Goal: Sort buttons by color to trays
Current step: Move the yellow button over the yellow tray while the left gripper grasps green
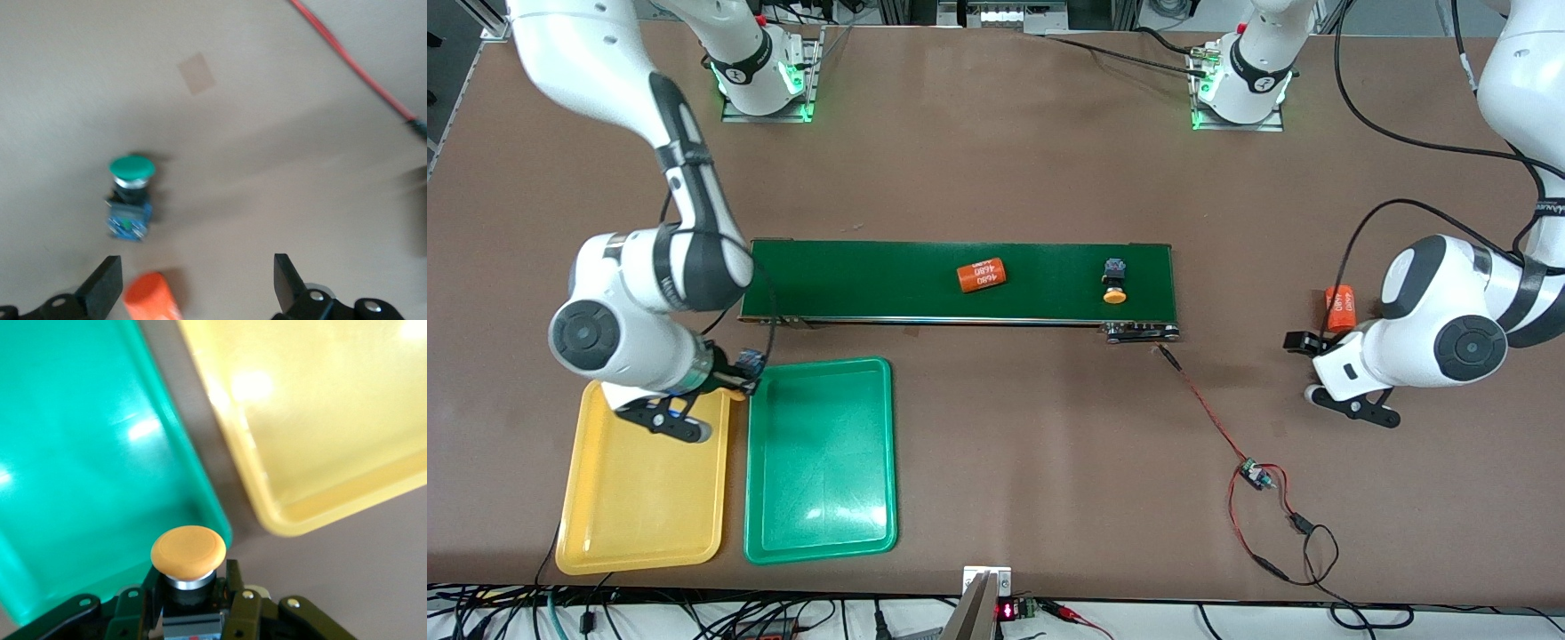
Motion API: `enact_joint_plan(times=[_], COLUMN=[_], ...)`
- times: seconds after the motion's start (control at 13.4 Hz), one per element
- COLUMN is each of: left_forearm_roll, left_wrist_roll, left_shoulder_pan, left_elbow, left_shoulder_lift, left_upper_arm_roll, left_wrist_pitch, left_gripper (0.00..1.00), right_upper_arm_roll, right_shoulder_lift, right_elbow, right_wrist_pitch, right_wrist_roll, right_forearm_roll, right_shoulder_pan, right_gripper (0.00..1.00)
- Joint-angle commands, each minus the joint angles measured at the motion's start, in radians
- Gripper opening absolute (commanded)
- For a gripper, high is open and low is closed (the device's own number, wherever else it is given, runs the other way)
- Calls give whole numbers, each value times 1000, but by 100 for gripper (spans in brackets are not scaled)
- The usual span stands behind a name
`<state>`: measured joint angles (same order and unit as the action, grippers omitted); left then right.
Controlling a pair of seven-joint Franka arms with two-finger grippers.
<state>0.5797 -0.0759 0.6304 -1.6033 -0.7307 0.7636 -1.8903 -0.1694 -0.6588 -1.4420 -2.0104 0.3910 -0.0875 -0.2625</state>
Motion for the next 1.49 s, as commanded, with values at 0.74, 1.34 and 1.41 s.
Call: enact_joint_plan(times=[0.74,1.34,1.41], left_forearm_roll=[62,60,60], left_wrist_roll=[-340,-410,-407], left_shoulder_pan=[40,35,31], left_elbow=[-93,-90,-83], left_shoulder_lift=[-76,-76,-72], left_upper_arm_roll=[-155,-153,-150], left_wrist_pitch=[-277,-268,-266], left_gripper=[100,19,19], right_upper_arm_roll=[16,18,18], right_shoulder_lift=[-182,-130,-111], right_elbow=[40,40,40], right_wrist_pitch=[-295,-199,-192], right_wrist_roll=[-647,-650,-650], right_forearm_roll=[14,6,3], right_shoulder_pan=[249,217,215], right_gripper=[0,100,100])
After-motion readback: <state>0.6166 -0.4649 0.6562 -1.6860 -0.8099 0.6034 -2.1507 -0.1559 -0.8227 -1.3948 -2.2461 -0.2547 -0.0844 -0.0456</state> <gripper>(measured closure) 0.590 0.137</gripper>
